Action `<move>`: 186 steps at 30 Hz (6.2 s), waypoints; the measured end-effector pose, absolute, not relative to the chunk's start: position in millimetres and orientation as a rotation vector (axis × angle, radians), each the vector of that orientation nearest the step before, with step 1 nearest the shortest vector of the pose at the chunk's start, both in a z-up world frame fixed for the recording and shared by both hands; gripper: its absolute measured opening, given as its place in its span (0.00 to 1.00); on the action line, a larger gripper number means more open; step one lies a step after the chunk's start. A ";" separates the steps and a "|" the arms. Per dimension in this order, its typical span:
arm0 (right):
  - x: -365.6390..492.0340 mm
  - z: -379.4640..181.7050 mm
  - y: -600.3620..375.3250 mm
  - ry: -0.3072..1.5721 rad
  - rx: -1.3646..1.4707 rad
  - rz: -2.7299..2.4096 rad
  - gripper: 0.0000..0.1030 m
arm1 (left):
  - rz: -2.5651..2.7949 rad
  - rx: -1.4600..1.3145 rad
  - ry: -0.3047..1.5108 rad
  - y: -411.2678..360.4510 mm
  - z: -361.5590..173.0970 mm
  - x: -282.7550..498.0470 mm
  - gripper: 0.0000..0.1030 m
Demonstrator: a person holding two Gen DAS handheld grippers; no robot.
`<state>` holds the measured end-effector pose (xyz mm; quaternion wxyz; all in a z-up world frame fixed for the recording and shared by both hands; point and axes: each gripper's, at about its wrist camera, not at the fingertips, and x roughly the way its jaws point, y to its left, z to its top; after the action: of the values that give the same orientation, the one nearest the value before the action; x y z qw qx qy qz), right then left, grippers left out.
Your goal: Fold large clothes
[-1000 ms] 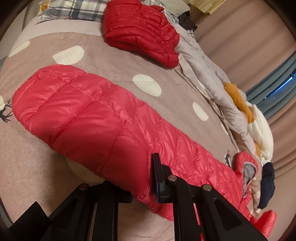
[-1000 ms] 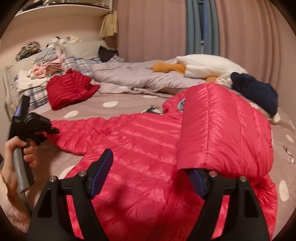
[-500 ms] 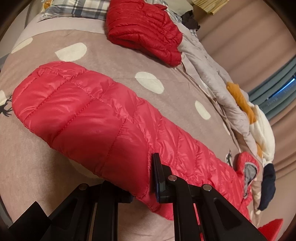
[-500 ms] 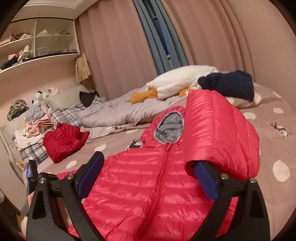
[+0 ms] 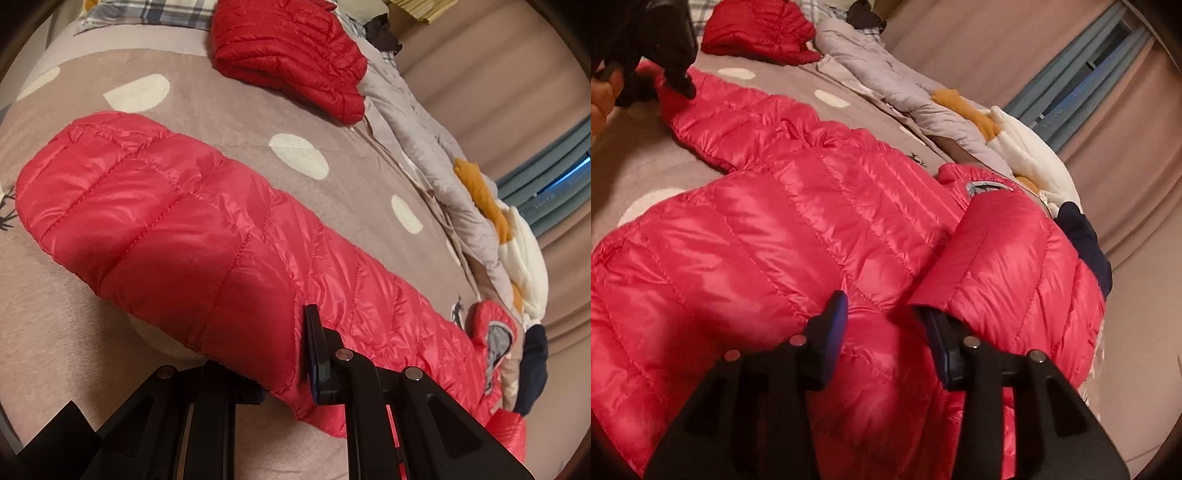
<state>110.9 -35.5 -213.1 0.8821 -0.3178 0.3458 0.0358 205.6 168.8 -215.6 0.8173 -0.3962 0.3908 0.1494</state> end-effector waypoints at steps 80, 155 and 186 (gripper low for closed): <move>194.6 -193.5 -213.2 0.711 0.432 -0.157 0.82 | 0.352 -0.750 0.864 164.0 -218.3 215.0 0.11; 54.4 -124.1 -284.1 0.371 0.544 -0.666 0.95 | -0.022 -0.275 0.713 -82.1 -158.3 182.8 0.48; 73.6 -110.8 -227.9 0.477 0.467 -0.354 1.00 | 0.465 -0.436 0.572 48.7 -135.7 145.6 0.87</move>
<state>73.6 -227.9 -110.8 0.9294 0.2280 0.2330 -0.1728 145.6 48.7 -135.7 0.9096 -0.2114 0.2775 0.2255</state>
